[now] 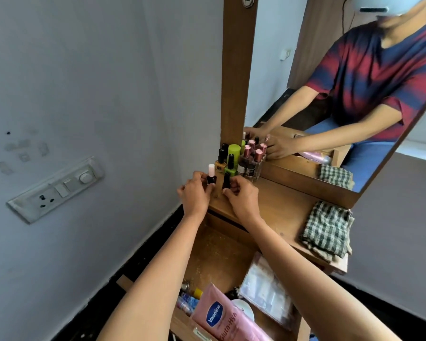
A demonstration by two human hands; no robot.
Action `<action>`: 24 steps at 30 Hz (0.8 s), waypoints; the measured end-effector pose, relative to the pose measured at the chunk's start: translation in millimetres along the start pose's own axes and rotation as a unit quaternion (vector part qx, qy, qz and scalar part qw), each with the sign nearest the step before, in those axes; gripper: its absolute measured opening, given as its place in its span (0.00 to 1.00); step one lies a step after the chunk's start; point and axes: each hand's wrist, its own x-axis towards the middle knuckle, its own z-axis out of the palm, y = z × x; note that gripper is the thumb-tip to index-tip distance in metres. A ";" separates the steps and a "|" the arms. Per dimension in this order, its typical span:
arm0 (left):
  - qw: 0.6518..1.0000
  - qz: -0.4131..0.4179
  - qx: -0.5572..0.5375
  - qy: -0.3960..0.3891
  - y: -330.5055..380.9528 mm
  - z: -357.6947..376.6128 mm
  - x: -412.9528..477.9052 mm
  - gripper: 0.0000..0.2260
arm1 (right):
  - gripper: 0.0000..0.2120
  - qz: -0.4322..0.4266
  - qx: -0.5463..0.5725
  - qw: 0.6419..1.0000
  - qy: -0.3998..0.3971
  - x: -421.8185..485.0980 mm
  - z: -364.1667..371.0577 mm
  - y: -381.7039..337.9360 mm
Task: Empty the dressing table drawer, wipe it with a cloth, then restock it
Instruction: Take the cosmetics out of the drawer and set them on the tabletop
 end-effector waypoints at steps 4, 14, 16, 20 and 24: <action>1.000 -0.022 -0.016 -0.004 5.0 3.9 16.4 0.10 | 0.12 0.021 0.003 1.000 0.021 8.8 14.5 -7.9; 0.999 -0.016 -0.034 0.003 7.0 21.9 35.3 0.06 | 0.07 0.073 -0.062 0.994 0.052 26.0 27.0 -12.9; 0.999 -0.008 -0.032 0.002 5.5 23.2 35.8 0.06 | 0.07 0.080 -0.066 0.993 0.052 28.2 28.2 -12.6; 1.000 -0.003 -0.024 0.006 4.8 22.6 34.0 0.07 | 0.08 0.089 -0.068 0.992 0.056 30.4 29.6 -11.5; 1.000 -0.002 -0.023 -0.004 4.9 21.8 33.3 0.09 | 0.08 0.087 -0.064 0.993 0.055 29.2 29.5 -10.3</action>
